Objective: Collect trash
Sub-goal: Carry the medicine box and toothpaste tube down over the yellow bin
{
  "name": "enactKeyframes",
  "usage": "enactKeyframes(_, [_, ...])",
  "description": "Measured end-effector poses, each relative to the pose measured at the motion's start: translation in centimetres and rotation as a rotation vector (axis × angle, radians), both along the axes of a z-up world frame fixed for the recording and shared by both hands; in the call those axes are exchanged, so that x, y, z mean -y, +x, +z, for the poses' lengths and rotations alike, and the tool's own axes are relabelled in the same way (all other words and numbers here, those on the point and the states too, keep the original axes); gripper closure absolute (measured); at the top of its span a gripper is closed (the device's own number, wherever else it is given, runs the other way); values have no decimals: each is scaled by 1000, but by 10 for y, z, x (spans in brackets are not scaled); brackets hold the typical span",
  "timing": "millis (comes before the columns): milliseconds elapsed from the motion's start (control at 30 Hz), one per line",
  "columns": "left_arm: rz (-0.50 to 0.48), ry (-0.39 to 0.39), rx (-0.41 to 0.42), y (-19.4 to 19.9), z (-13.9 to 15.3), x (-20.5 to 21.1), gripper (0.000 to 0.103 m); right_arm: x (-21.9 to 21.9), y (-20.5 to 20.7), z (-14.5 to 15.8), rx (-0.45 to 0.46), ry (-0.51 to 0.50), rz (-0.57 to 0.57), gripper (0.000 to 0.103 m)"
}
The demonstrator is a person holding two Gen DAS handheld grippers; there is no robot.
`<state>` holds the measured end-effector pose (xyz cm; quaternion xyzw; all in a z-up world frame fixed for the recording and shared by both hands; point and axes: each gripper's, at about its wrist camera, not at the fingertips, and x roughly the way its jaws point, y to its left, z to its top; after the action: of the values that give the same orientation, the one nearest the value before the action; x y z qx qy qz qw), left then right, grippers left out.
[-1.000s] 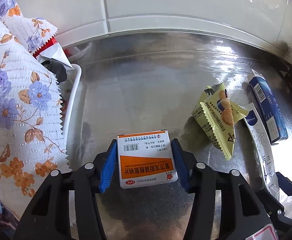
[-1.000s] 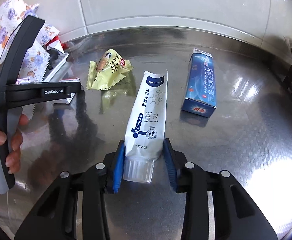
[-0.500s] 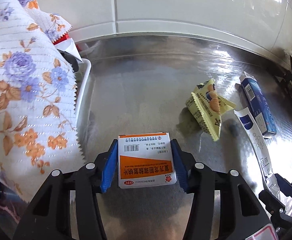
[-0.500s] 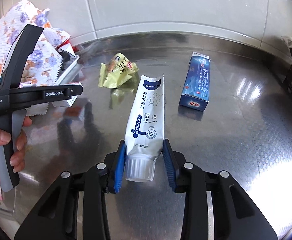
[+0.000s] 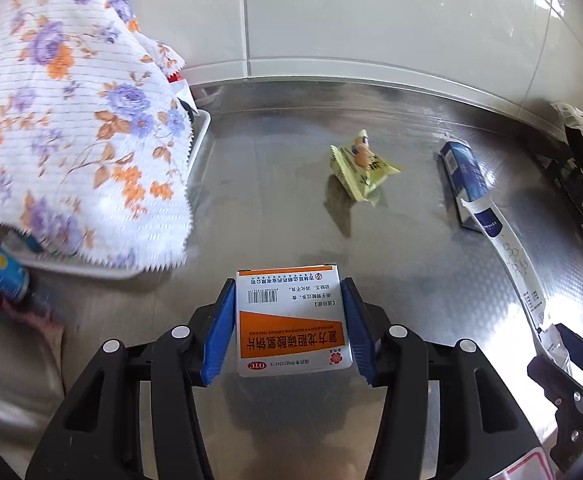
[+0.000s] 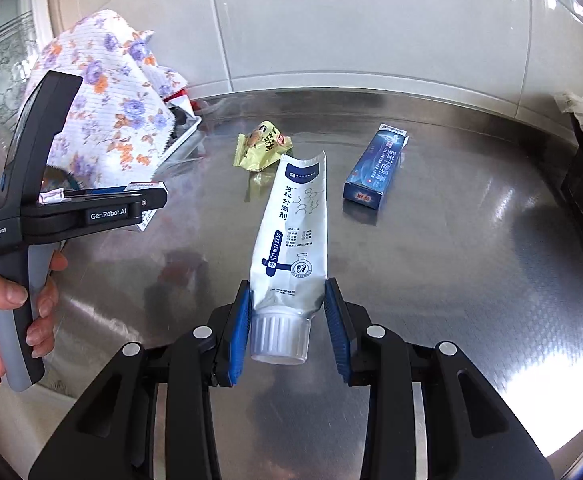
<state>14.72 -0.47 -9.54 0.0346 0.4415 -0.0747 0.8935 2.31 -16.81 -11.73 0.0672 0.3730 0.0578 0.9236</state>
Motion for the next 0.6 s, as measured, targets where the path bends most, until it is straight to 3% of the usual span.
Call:
enactKeyframes(267, [39,-1,23,-76,12,13,52,10,-52,3,19,-10,84,66])
enactKeyframes(600, [5,34,22,-144,16,22,52,12,-109,2,28,12,85,66])
